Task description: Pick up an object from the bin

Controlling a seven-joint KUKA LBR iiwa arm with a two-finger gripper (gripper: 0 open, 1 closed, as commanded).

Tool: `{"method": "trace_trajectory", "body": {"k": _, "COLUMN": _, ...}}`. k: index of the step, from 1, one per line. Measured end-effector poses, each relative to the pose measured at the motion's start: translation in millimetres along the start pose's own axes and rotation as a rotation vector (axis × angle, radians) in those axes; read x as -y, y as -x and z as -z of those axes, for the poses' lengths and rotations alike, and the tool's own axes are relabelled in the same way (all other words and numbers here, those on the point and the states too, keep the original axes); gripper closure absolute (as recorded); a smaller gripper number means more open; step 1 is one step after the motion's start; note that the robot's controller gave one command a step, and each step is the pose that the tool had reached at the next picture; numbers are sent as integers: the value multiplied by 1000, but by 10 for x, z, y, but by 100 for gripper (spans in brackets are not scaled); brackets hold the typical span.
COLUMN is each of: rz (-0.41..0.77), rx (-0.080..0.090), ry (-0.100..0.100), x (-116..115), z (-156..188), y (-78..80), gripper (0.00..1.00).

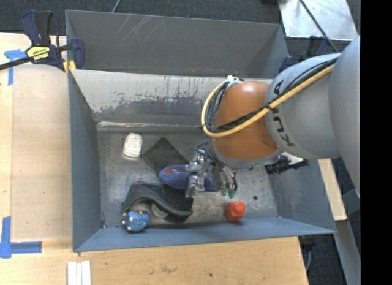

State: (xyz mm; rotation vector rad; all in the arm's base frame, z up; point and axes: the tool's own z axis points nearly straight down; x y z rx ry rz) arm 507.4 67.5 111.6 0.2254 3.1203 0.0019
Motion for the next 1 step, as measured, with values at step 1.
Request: {"method": "trace_trajectory", "body": {"k": 1, "rz": 45, "rx": -2, "ry": 1, "x": 5, "z": 1466, "y": 54, "gripper": 100}}
